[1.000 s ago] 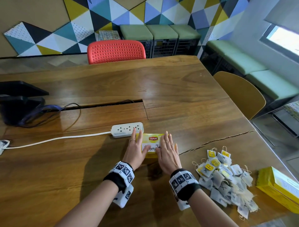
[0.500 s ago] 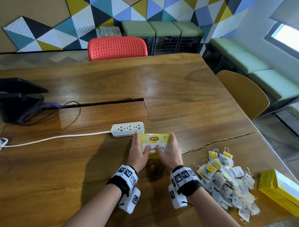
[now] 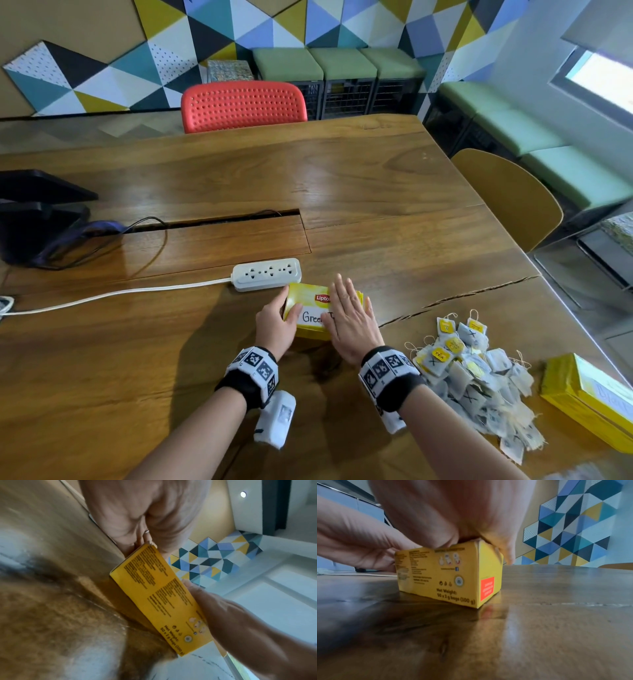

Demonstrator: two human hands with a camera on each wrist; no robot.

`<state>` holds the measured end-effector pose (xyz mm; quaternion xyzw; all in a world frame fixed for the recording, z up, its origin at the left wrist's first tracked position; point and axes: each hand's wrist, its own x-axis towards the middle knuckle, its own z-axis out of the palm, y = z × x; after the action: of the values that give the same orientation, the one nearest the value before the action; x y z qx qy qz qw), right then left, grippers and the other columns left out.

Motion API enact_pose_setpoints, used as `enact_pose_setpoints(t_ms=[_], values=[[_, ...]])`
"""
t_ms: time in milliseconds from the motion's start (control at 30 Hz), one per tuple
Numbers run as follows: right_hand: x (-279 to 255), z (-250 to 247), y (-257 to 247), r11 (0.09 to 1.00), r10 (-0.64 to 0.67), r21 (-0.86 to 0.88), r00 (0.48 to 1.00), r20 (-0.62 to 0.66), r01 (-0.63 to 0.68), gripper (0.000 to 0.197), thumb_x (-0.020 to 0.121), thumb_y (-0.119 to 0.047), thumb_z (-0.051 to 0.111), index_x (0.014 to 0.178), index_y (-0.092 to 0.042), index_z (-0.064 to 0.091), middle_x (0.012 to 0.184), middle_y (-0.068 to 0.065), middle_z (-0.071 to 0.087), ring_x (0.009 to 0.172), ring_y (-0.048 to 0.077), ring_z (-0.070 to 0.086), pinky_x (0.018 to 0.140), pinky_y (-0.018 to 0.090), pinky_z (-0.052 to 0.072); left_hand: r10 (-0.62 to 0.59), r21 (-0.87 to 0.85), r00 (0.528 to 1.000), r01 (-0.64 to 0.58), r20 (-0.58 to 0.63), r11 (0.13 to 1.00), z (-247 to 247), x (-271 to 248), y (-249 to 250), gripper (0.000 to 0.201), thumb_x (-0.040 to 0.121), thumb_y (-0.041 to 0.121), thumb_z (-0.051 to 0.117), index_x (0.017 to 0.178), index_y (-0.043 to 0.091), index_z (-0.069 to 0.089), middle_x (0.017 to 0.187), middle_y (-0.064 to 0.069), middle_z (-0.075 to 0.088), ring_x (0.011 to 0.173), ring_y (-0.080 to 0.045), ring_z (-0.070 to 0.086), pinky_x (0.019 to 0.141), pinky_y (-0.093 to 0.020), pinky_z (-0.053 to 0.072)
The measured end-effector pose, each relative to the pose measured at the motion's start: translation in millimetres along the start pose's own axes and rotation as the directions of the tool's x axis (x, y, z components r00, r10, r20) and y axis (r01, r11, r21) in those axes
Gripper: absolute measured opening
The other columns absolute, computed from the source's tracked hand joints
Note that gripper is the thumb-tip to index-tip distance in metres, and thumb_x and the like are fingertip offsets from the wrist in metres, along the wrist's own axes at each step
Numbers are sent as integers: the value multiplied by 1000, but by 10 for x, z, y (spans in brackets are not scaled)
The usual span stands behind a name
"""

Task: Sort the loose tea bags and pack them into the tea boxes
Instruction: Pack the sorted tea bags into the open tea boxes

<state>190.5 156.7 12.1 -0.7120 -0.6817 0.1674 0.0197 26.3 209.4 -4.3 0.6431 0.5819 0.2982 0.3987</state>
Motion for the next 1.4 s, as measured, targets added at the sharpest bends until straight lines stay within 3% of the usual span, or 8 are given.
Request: enact_pose_setpoints(t_ms=[333, 500, 633, 767, 900, 1067, 1267, 1400], values=[[2, -66, 25, 994, -74, -82, 996, 41, 78, 91, 82, -81, 18, 152, -27, -3, 161, 3, -11, 148, 27, -5, 111, 57, 24, -7, 11, 1000, 7, 26, 1000, -78, -93, 22, 47, 94, 27, 59, 139, 17, 50, 128, -5, 62, 118, -20, 59, 101, -29, 44], [90, -137, 239, 982, -55, -181, 998, 14, 57, 71, 95, -57, 29, 153, -24, 5, 162, 5, -7, 149, 26, -6, 115, 62, 10, 98, 138, 986, -117, 134, 984, -169, -300, -166, 30, 98, 18, 51, 125, 8, 60, 128, -7, 60, 120, -21, 54, 99, -23, 37], [226, -318, 457, 984, 78, -160, 997, -7, -78, 60, 101, -15, 34, 154, -21, 6, 162, -3, -5, 149, 19, -6, 115, 63, 3, 118, 270, 967, -179, 228, 946, -172, -441, -368, 29, 95, 19, 54, 123, 18, 61, 136, 5, 49, 124, -10, 47, 105, -20, 32], [157, -602, 583, 983, 183, 5, 980, -73, -183, 54, 92, -1, 41, 142, -22, 40, 158, -5, 22, 147, 17, 15, 114, 60, -3, 131, 396, 954, -234, 269, 888, -159, -522, -417, 28, 92, 21, 56, 119, 25, 62, 140, 13, 42, 130, -11, 40, 110, -28, 33], [-262, -824, 851, 940, 312, 208, 929, -200, -271, 40, 95, -24, 48, 135, -24, 50, 138, -3, 53, 129, 19, 46, 117, 52, 14, 157, 408, 953, -255, 258, 877, -153, -591, -421, 28, 88, 16, 61, 115, 24, 65, 137, 10, 47, 126, -15, 44, 107, -32, 34], [-1056, -1103, 1623, 876, 480, 27, 867, -135, -481, 34, 92, -37, 52, 122, -21, 54, 127, 3, 59, 117, 26, 53, 106, 47, 31, 151, 375, 963, -228, 224, 898, -121, -666, -443, 27, 82, 8, 67, 105, 23, 70, 131, 6, 54, 120, -21, 51, 105, -39, 39], [-1939, -1112, 2612, 663, 738, -282, 668, 93, -694, 124, 59, -49, 84, 152, -27, 4, 154, 10, 20, 142, 29, 22, 111, 61, 19, 103, 308, 979, -155, 178, 939, 3, -841, -389, 29, 81, 6, 69, 92, 32, 66, 130, 2, 55, 123, -25, 49, 105, -40, 38], [-2228, -977, 3093, 591, 801, -308, 586, 121, -746, 119, 57, -32, 89, 148, -26, 13, 146, 6, 30, 136, 29, 35, 105, 54, 36, 39, 298, 990, -77, 132, 952, 109, -1021, -320, 23, 83, 6, 67, 92, 27, 69, 134, 1, 53, 122, -24, 50, 105, -40, 39]])
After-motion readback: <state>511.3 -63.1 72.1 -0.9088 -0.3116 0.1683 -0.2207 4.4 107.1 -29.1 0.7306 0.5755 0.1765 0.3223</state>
